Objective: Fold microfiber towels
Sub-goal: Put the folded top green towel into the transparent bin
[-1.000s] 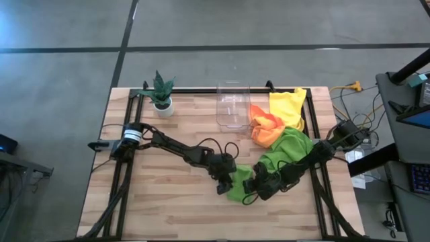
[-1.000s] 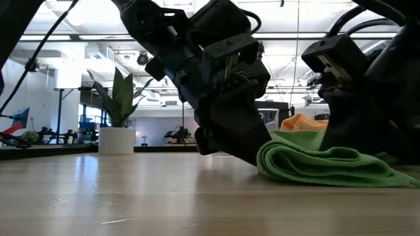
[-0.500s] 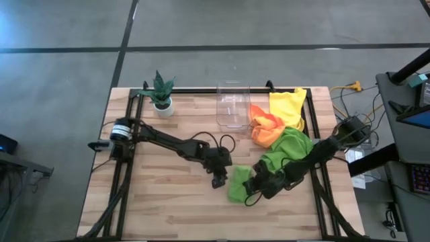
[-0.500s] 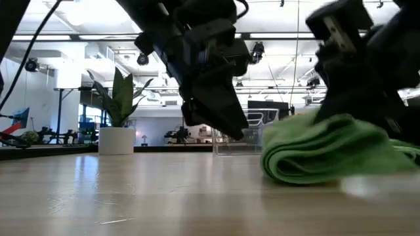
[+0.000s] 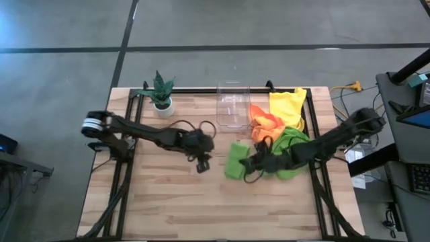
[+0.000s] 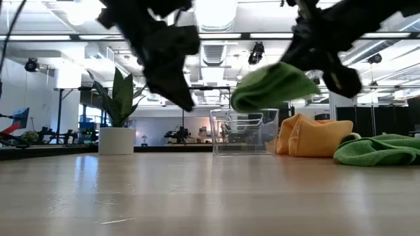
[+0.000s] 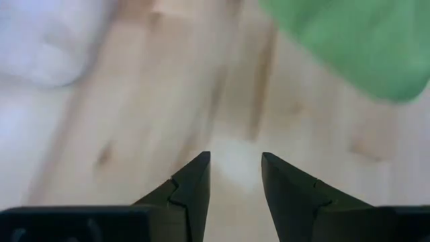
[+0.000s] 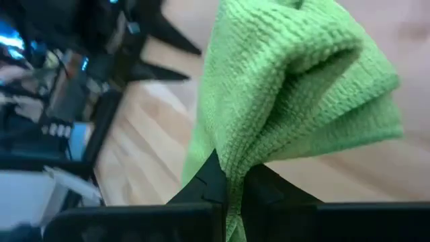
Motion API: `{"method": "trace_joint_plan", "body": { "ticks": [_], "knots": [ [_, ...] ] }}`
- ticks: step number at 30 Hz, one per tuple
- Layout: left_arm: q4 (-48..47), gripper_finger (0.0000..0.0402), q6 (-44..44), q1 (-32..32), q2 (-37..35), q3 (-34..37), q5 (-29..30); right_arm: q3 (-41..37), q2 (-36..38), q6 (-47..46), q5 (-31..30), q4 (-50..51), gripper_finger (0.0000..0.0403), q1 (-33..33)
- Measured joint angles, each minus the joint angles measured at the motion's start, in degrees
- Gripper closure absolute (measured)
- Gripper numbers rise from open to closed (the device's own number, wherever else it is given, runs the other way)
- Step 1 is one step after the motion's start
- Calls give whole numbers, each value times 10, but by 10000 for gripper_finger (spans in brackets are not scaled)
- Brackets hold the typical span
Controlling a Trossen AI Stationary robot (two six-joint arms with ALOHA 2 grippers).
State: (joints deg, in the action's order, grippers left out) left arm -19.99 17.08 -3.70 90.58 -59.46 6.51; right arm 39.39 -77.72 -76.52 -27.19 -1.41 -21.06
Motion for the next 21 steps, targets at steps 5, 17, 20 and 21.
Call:
{"method": "trace_joint_plan", "body": {
  "ticks": [5,17,20,21],
  "knots": [
    [14,284,3,8,-91,94,18,22,35,74,2,11,390,60],
    [110,284,80,7,-247,263,-32,69,34,190,117,16,390,223],
    [117,284,81,7,-265,277,-44,79,32,201,151,16,390,272],
    [123,284,81,7,-268,277,-45,84,29,201,159,17,390,285]
  ]
}}
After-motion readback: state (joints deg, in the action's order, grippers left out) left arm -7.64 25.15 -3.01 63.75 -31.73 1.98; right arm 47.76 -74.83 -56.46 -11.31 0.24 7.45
